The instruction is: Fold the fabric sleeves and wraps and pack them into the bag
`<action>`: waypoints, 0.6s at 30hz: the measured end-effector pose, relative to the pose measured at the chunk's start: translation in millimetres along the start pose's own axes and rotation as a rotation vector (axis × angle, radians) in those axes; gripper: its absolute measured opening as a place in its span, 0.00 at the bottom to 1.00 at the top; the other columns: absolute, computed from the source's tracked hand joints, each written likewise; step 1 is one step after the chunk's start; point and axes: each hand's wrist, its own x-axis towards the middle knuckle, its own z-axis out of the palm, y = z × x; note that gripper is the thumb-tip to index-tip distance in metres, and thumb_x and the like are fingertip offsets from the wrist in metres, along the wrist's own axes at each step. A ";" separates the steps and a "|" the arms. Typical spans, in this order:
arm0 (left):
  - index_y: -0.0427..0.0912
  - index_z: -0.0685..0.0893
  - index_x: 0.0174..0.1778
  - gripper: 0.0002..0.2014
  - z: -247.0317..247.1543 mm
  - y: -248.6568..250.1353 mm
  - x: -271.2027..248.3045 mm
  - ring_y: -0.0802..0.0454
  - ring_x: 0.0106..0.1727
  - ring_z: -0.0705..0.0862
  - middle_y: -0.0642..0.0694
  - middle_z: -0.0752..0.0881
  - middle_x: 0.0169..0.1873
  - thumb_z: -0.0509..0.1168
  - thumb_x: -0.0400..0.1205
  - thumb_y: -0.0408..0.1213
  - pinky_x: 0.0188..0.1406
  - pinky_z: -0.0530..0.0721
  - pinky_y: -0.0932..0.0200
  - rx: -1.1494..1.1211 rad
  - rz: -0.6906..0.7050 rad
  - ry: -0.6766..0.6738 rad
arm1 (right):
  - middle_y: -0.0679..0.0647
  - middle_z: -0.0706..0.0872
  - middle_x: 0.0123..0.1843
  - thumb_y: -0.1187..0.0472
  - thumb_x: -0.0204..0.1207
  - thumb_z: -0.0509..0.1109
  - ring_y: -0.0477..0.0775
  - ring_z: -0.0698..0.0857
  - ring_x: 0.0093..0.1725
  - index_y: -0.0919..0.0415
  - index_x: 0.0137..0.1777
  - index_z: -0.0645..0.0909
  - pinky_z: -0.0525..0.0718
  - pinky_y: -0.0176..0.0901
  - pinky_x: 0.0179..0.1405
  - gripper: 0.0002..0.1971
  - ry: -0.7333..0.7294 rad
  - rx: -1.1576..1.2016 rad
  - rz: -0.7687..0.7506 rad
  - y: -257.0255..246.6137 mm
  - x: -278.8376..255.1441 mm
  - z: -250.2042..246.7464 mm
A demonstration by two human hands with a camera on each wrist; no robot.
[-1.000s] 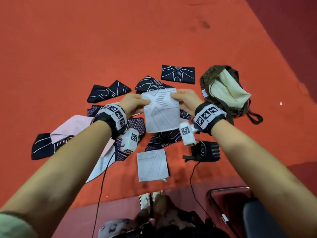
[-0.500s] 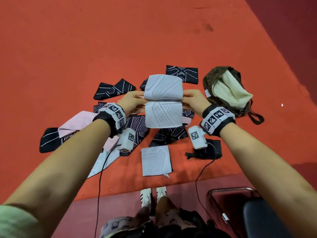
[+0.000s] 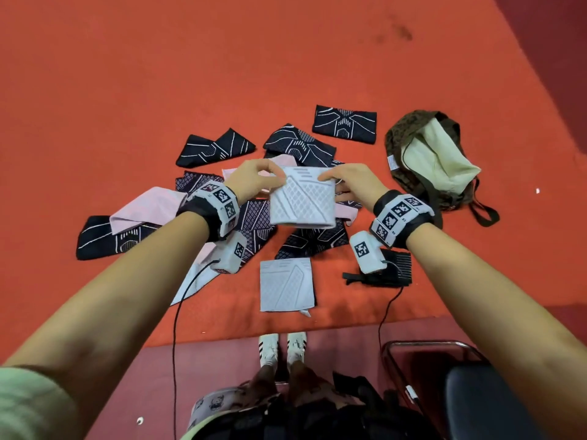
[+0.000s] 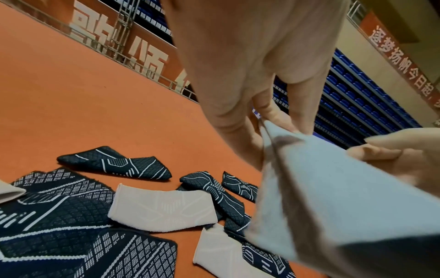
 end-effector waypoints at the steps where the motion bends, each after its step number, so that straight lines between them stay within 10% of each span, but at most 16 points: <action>1: 0.43 0.81 0.39 0.08 3.7 0.2 -0.3 0.47 0.47 0.87 0.47 0.85 0.48 0.67 0.78 0.25 0.46 0.89 0.51 0.013 -0.005 -0.001 | 0.54 0.84 0.40 0.64 0.77 0.68 0.43 0.85 0.31 0.74 0.54 0.83 0.84 0.33 0.28 0.12 -0.009 -0.045 -0.027 3.4 2.8 -0.7; 5: 0.45 0.78 0.45 0.12 11.0 -8.3 -1.2 0.49 0.45 0.84 0.47 0.79 0.48 0.67 0.77 0.23 0.38 0.89 0.54 0.028 0.016 0.009 | 0.49 0.81 0.41 0.68 0.74 0.72 0.43 0.82 0.36 0.66 0.53 0.83 0.82 0.32 0.34 0.08 -0.022 -0.151 -0.129 18.9 9.2 -0.4; 8: 0.41 0.84 0.49 0.08 13.1 -21.2 -6.2 0.56 0.26 0.76 0.44 0.74 0.31 0.68 0.78 0.25 0.25 0.79 0.64 0.003 0.027 0.044 | 0.52 0.82 0.49 0.75 0.71 0.72 0.46 0.83 0.45 0.64 0.62 0.79 0.85 0.33 0.43 0.19 -0.069 -0.078 -0.139 32.6 12.4 1.6; 11: 0.40 0.86 0.41 0.07 18.8 -38.3 -12.8 0.60 0.18 0.69 0.43 0.73 0.27 0.65 0.80 0.25 0.18 0.69 0.70 -0.019 0.012 0.093 | 0.58 0.79 0.39 0.76 0.72 0.70 0.53 0.77 0.36 0.61 0.52 0.84 0.81 0.41 0.35 0.13 -0.047 -0.074 -0.102 51.1 15.1 9.6; 15: 0.42 0.84 0.44 0.04 35.6 -75.0 -24.2 0.62 0.20 0.74 0.45 0.76 0.28 0.66 0.81 0.29 0.18 0.75 0.69 0.021 -0.099 0.115 | 0.51 0.66 0.27 0.75 0.75 0.65 0.45 0.67 0.23 0.62 0.47 0.84 0.67 0.30 0.18 0.11 -0.009 -0.171 -0.030 87.8 14.9 28.3; 18: 0.45 0.77 0.52 0.17 51.9 -112.2 -39.3 0.52 0.37 0.79 0.45 0.80 0.42 0.76 0.73 0.33 0.33 0.80 0.59 0.152 -0.187 0.049 | 0.50 0.80 0.37 0.75 0.76 0.65 0.33 0.76 0.25 0.65 0.56 0.84 0.72 0.21 0.23 0.13 -0.033 -0.203 -0.015 120.5 2.7 46.9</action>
